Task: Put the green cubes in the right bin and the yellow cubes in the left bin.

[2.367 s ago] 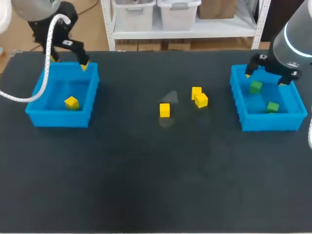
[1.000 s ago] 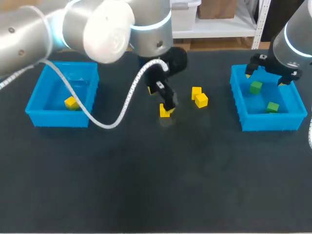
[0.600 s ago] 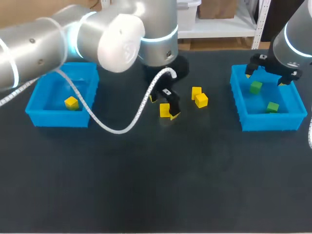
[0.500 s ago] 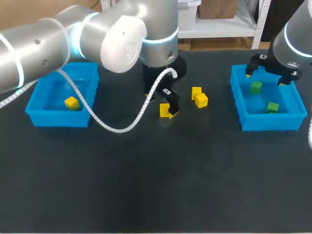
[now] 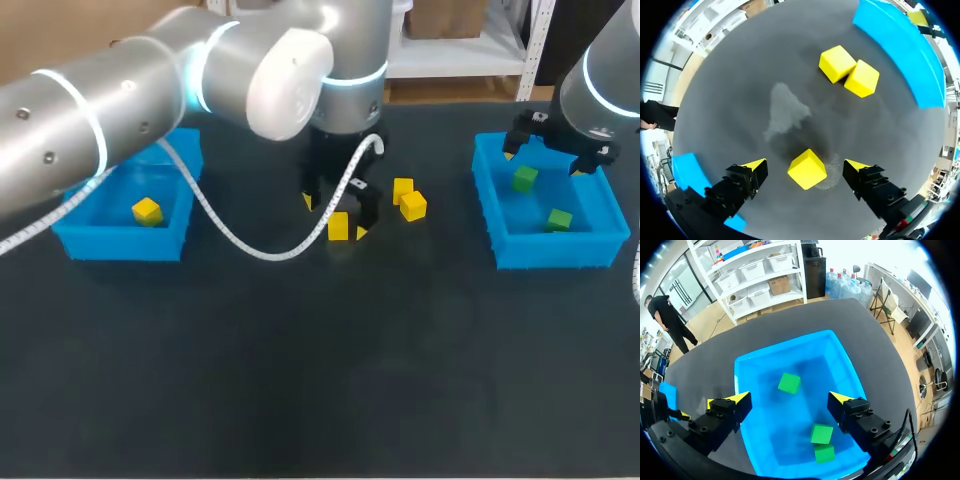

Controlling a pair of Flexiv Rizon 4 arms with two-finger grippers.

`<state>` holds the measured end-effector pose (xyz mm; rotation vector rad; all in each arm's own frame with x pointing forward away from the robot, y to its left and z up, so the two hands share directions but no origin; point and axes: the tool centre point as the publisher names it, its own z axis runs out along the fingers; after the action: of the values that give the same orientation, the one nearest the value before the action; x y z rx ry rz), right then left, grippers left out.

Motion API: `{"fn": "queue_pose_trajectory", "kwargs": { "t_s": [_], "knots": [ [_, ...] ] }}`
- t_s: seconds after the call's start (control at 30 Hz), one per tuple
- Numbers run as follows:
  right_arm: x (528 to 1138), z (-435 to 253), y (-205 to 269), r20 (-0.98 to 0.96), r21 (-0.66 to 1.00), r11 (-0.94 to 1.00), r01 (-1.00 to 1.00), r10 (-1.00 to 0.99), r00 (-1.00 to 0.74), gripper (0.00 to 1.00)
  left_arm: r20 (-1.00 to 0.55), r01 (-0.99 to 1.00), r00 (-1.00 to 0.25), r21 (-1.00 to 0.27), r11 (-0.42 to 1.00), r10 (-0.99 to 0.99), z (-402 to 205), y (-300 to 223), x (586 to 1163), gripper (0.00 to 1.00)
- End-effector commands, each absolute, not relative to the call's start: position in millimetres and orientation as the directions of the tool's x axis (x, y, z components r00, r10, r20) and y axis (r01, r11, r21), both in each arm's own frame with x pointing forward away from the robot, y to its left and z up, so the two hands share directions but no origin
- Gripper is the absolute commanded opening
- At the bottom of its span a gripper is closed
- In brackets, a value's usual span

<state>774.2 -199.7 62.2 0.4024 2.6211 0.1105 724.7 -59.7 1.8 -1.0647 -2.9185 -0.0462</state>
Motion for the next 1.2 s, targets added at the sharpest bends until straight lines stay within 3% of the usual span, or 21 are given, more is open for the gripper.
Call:
{"fn": "queue_pose_trajectory", "kwargs": {
  "t_s": [0.03,0.27,0.3,0.33,0.37,0.93,1.2],
  "knots": [
    [773.5,61.4,-199.3,-0.455,0.148,0.953,0.264,0.302,-0.838,1.0,0.093,0.642,-0.763,0.004,0.767,0.639,-5.1,-61.6,726.9,1.0],
    [773.5,61.4,-199.3,-0.455,0.148,0.953,0.264,0.302,-0.838,1.0,0.097,0.613,-0.786,-0.009,0.79,0.611,-12.8,-60.6,721.9,1.0],
    [773.5,61.4,-199.3,-0.455,0.148,0.953,0.264,0.302,-0.838,1.0,0.091,0.609,-0.789,-0.011,0.793,0.607,-13.2,-60.8,721.8,0.94],
    [773.5,61.4,-199.3,-0.455,0.148,0.953,0.264,0.302,-0.838,1.0,0.089,0.606,-0.792,-0.013,0.795,0.604,-13.4,-60.9,721.7,0.33],
    [773.5,61.4,-199.3,-0.455,0.148,0.953,0.264,0.302,-0.838,1.0,0.087,0.606,-0.791,-0.013,0.795,0.605,-13.4,-61.5,720.9,0.0],
    [773.5,61.4,-199.3,-0.455,0.148,0.953,0.264,0.302,-0.838,1.0,0.015,0.619,-0.785,-0.016,0.785,0.619,5.9,-55.1,727.1,0.0],
    [773.5,61.4,-199.3,-0.455,0.148,0.953,0.264,0.302,-0.838,1.0,-0.154,0.545,-0.818,0.102,0.833,0.554,77.1,7.2,756.4,0.0]
  ]
}}
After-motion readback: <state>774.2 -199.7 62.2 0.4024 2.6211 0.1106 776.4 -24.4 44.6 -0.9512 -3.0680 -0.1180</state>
